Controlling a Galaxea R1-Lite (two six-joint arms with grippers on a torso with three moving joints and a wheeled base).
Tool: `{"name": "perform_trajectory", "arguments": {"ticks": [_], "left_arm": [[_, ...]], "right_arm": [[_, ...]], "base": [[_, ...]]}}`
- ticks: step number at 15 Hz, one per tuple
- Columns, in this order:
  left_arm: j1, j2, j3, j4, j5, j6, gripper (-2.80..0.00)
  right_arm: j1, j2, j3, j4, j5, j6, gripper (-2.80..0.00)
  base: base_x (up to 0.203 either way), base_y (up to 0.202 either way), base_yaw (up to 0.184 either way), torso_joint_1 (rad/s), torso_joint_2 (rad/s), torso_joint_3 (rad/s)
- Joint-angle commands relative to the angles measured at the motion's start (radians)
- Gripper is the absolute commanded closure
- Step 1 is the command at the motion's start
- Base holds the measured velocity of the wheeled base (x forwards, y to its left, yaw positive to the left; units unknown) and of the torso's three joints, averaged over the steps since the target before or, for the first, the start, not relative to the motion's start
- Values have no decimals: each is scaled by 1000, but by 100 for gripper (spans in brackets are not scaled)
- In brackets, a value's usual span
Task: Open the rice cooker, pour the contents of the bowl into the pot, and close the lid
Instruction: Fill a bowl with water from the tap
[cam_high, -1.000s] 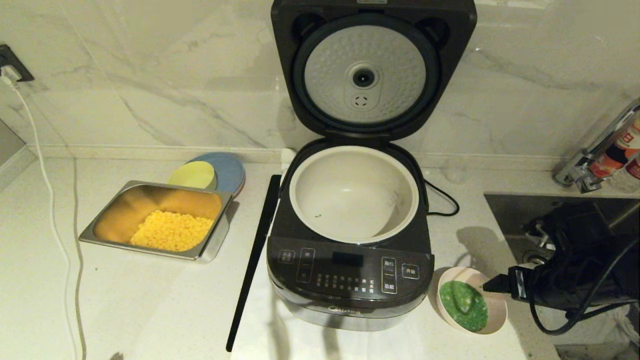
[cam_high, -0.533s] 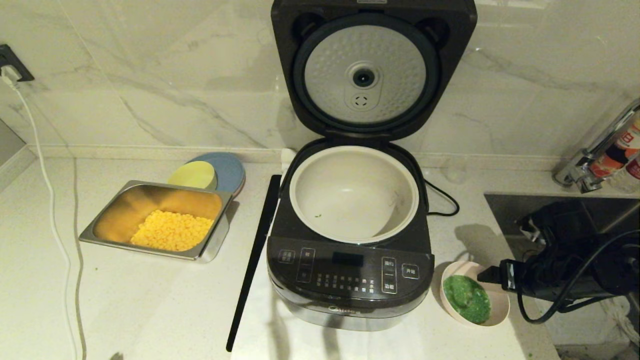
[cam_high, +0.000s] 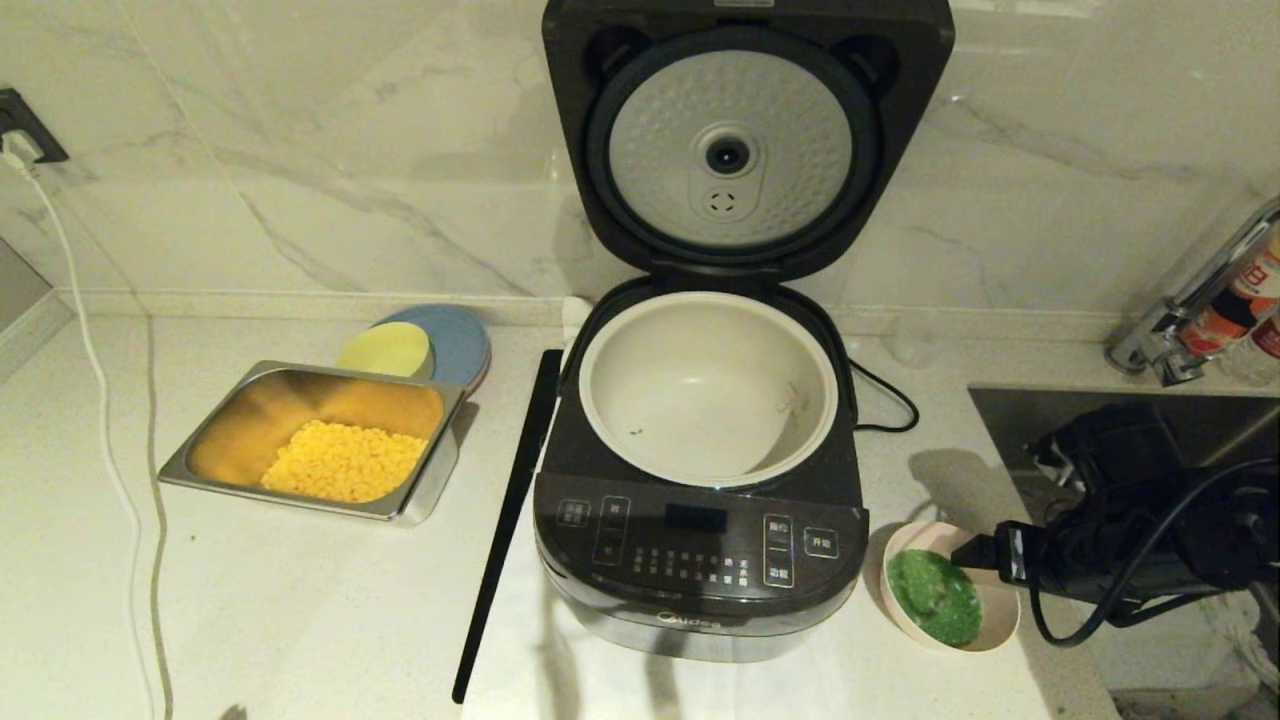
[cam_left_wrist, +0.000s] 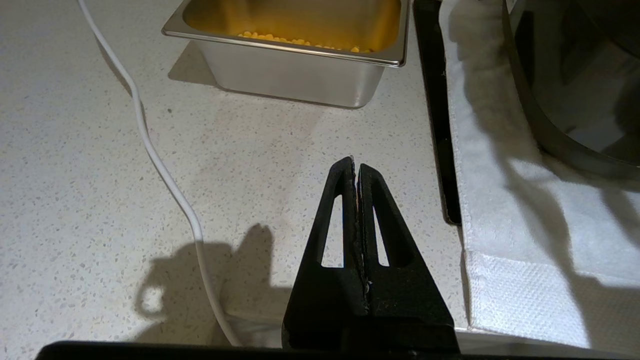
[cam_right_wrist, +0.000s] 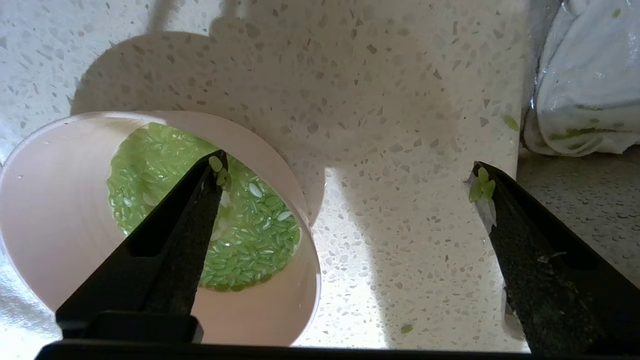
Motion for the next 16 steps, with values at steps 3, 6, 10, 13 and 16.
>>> {"name": "perform_trajectory", "arguments": {"ticks": [3,6,10,13,16], "left_arm": [[0,-1,9,0,1,-1,0],[0,-1,9,0,1,1,0],[0,-1,9,0,1,1,0],[0,-1,9,0,1,0,0],[0,-1,9,0,1,1,0]], "right_arm": [[5,4,2,2,-1,1,0],[8,13,6,0,-1,1,0],[8,18,6,-6,-1,1,0],[8,18,3,-8,1,1,0],[8,-13,-4,2,0,2,0]], "base": [[0,0,0,0,0,0],[0,0,0,0,0,0],[0,0,0,0,0,0],[0,0,0,0,0,0],[0,0,0,0,0,0]]}}
